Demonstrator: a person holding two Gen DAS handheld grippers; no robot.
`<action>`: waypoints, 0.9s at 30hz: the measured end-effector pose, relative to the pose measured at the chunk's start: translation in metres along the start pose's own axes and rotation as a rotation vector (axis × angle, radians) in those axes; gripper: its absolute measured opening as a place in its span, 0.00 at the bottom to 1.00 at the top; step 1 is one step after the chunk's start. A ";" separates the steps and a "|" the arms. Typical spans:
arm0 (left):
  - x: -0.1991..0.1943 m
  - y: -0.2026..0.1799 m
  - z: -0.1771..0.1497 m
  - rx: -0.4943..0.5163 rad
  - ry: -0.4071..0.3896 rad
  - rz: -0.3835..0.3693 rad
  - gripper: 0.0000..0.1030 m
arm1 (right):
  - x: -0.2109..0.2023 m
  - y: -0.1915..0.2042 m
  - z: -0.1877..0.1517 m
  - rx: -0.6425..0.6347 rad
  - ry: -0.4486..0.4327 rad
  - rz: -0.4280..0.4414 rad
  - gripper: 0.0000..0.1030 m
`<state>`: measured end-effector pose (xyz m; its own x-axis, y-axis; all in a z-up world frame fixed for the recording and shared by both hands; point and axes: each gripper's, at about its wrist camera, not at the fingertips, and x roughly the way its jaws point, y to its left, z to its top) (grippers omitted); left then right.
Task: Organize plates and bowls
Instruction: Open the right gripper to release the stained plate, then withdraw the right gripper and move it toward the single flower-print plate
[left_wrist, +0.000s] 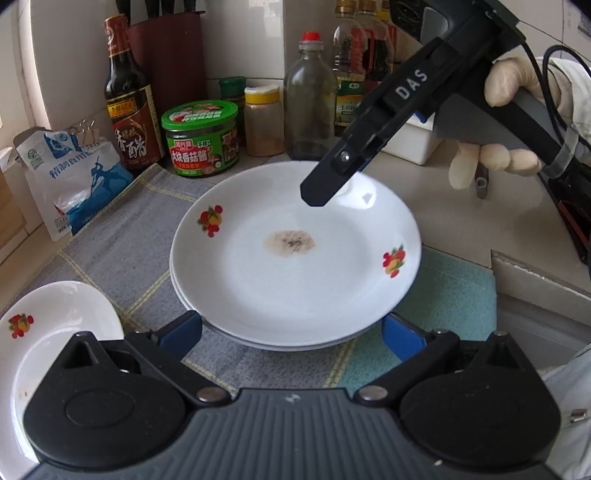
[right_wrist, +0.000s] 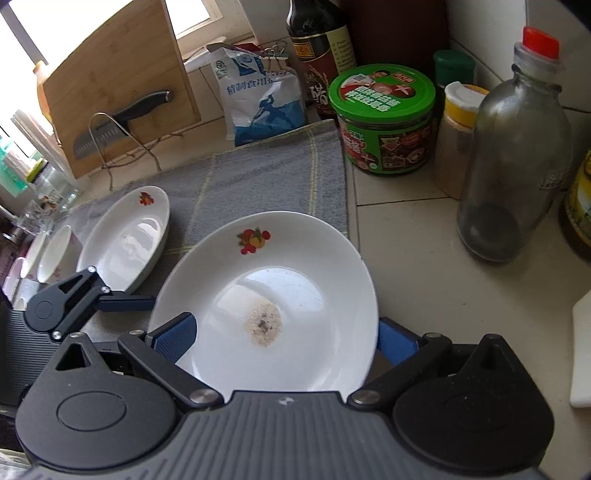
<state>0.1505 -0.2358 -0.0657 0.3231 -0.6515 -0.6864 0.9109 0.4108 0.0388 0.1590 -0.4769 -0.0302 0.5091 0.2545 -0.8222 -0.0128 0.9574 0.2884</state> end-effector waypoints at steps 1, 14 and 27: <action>-0.001 0.001 0.000 -0.011 -0.002 0.000 0.99 | -0.002 0.001 0.000 -0.005 -0.009 0.003 1.00; -0.042 0.002 0.002 -0.148 -0.128 0.068 0.99 | -0.016 0.039 -0.004 -0.153 -0.111 -0.068 1.00; -0.096 0.009 -0.049 -0.392 -0.050 0.347 0.99 | -0.001 0.084 0.024 -0.312 -0.189 0.119 1.00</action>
<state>0.1153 -0.1385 -0.0351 0.6095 -0.4603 -0.6455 0.5867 0.8095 -0.0232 0.1783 -0.4004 0.0063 0.6381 0.3642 -0.6784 -0.3275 0.9258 0.1889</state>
